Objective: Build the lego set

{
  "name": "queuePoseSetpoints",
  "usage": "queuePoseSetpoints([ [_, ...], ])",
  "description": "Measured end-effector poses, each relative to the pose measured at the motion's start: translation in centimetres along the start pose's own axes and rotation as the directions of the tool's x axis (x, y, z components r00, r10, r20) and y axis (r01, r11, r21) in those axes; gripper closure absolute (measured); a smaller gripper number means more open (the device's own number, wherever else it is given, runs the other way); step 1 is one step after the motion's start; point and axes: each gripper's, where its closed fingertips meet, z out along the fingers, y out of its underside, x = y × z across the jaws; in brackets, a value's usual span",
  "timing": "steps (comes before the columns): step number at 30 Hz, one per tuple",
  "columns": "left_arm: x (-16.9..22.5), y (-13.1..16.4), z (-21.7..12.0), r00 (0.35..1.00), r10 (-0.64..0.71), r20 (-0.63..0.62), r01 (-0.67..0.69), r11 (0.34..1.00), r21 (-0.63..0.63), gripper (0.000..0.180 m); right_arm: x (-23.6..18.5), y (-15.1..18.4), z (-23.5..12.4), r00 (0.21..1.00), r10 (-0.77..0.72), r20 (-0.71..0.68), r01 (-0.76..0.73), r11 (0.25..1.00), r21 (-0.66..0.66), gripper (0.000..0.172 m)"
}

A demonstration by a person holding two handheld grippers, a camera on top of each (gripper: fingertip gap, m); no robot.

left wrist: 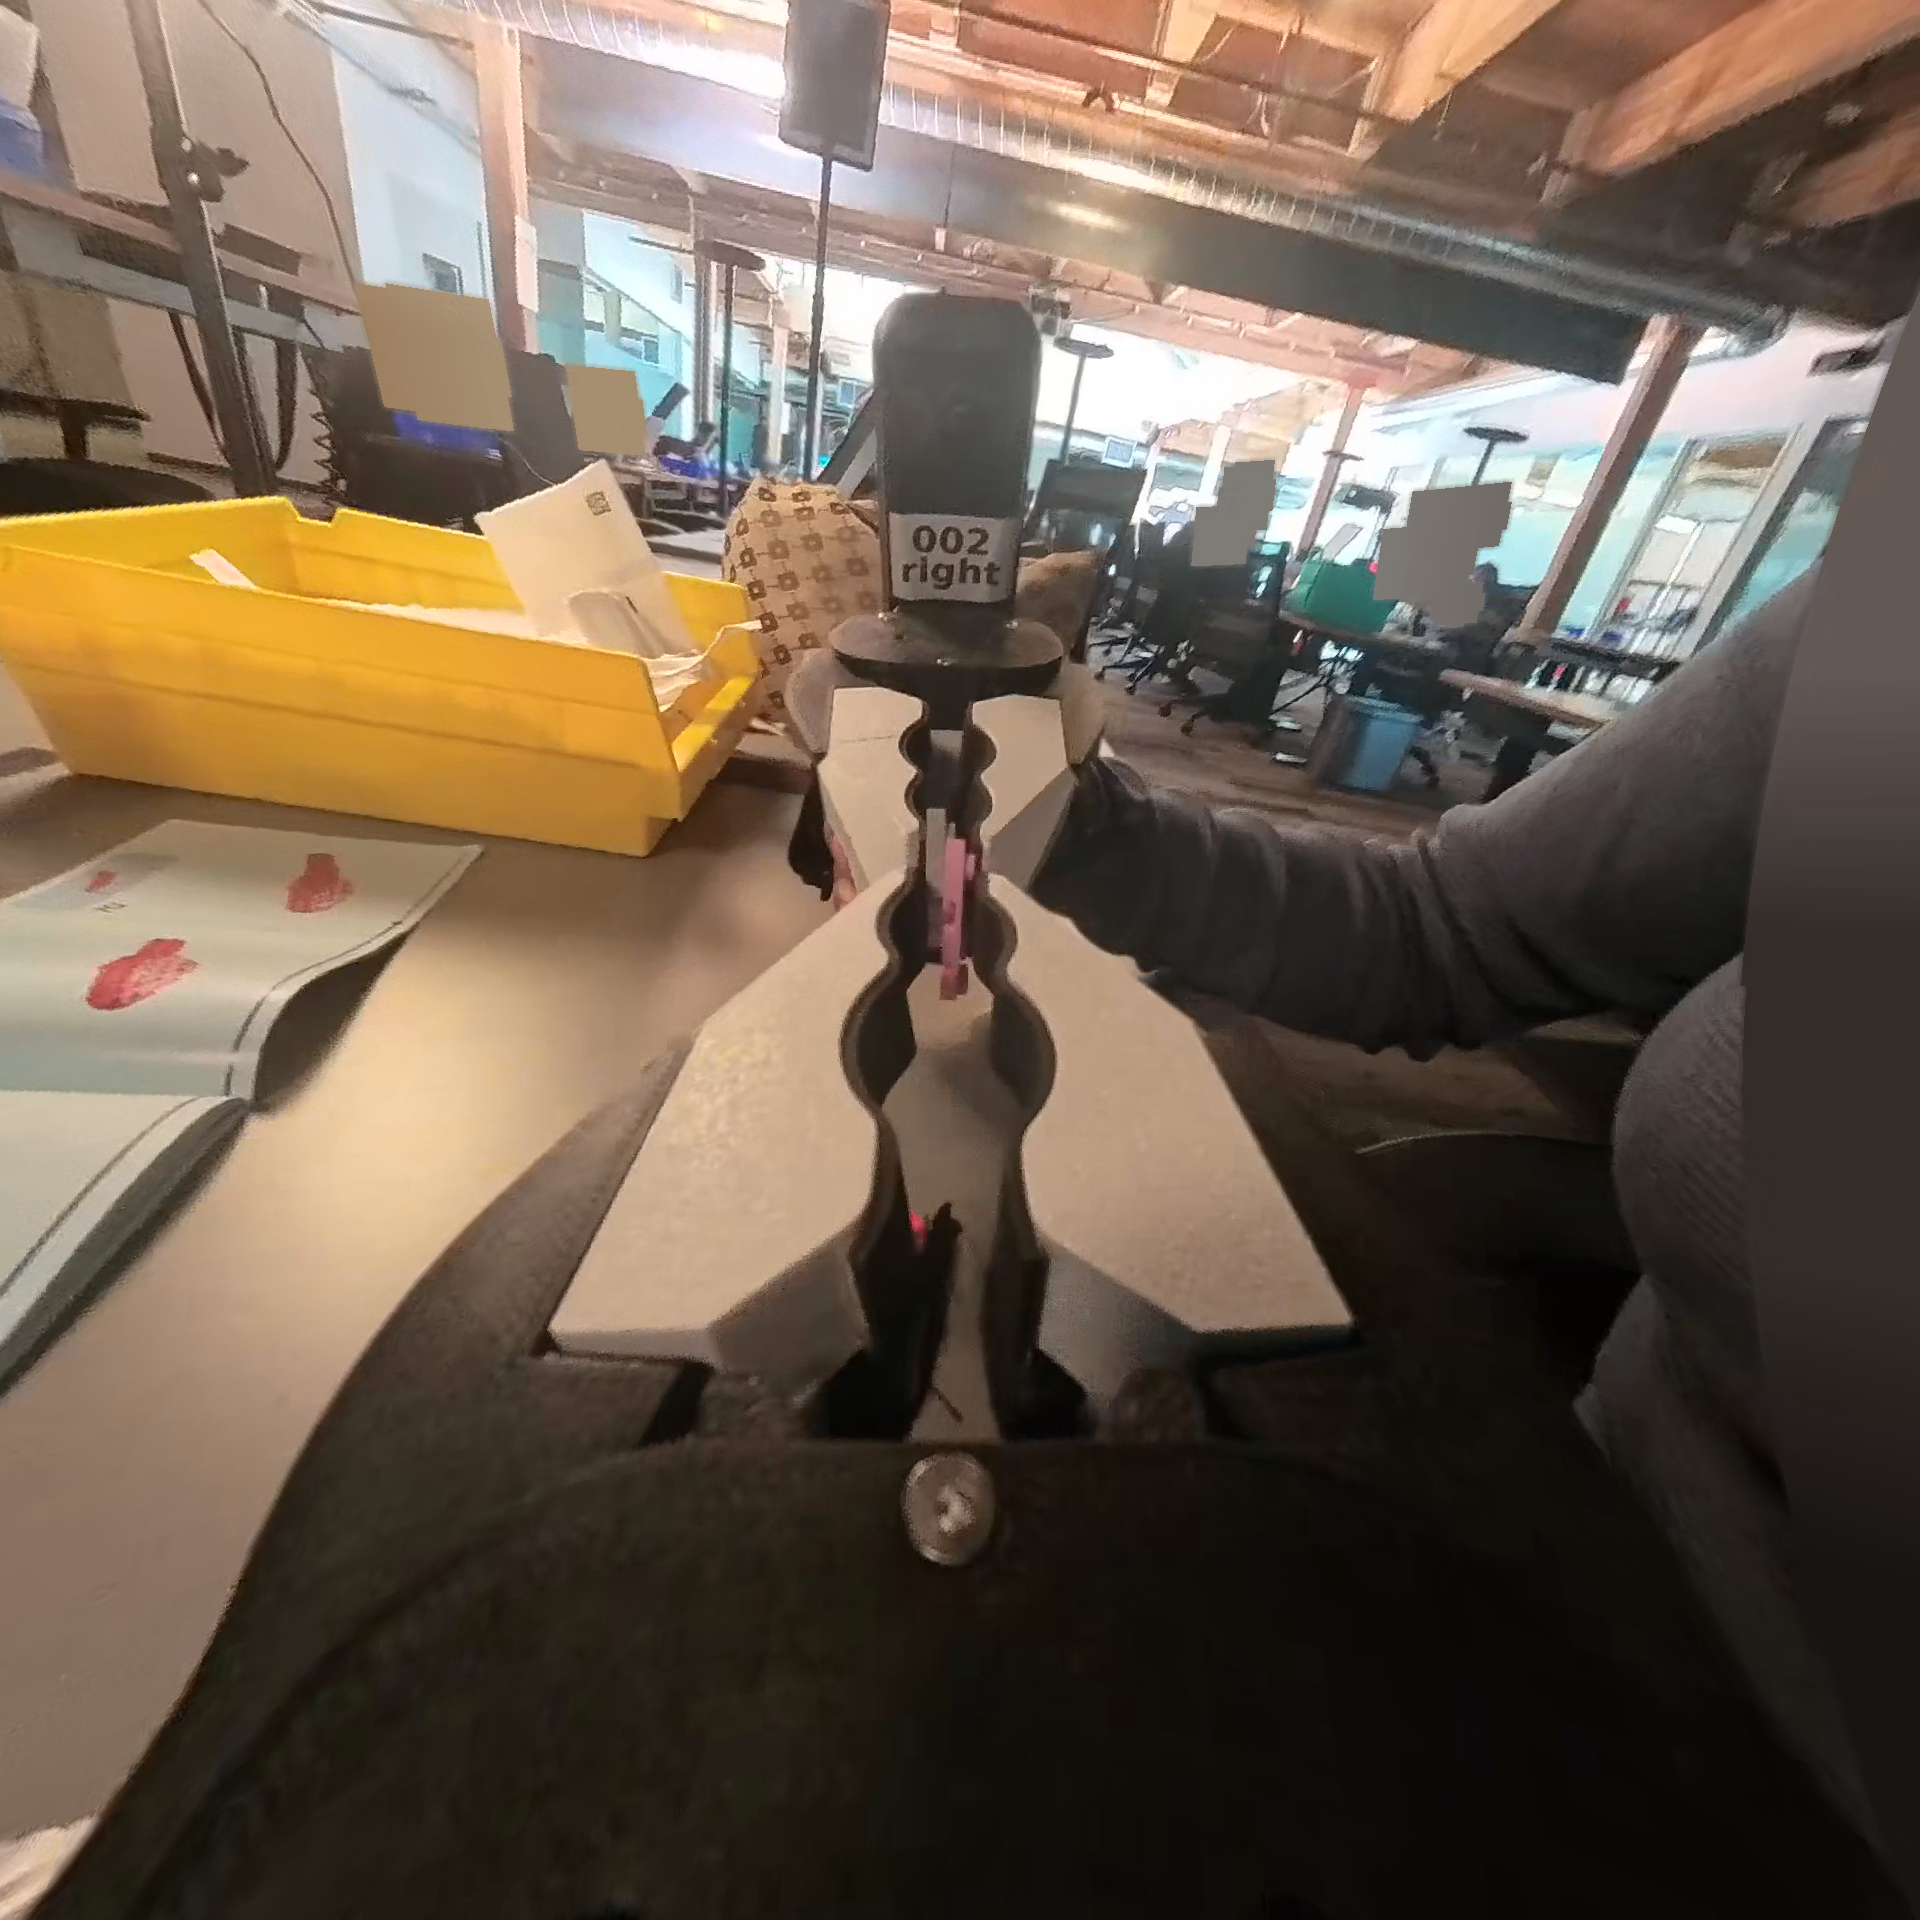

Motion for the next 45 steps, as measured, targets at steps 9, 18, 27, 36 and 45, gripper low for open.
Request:
queuePoseSetpoints([
  [9, -2.8, -1.0, -0.6, 0.981, -0.144, 0.131, 0.133, 0.987, 0.093, 0.175, 2.9, -0.2, -0.3, 0.966, -0.109, -0.234, 0.118, 0.993, 0.025, 0.120],
  [18, -6.1, -1.8, -2.3, 0.787, -0.616, 0.039, 0.575, 0.755, 0.316, 0.175, 6.8, -0.3, -1.2, 0.014, -0.919, -0.394, 0.622, 0.316, -0.716, 0.121],
  [27, -5.8, -1.3, -1.7, 0.717, -0.695, -0.048, 0.675, 0.677, 0.293, 0.175, 5.6, -1.7, -0.4, -0.394, -0.892, -0.222, 0.533, -0.025, -0.846, 0.164],
  [36, -7.0, -0.9, -4.7, 0.801, -0.446, 0.399, 0.379, 0.894, 0.240, 0.154, 6.4, 3.3, -1.1, -0.023, -0.987, -0.161, 0.672, 0.104, -0.734, 0.165],
  [45, -1.7, 6.2, -2.2, 0.926, -0.055, 0.374, 0.215, 0.891, -0.400, 0.143, 6.2, 8.8, -1.7, 0.057, -0.985, 0.161, 0.746, -0.066, -0.663, 0.161],
])
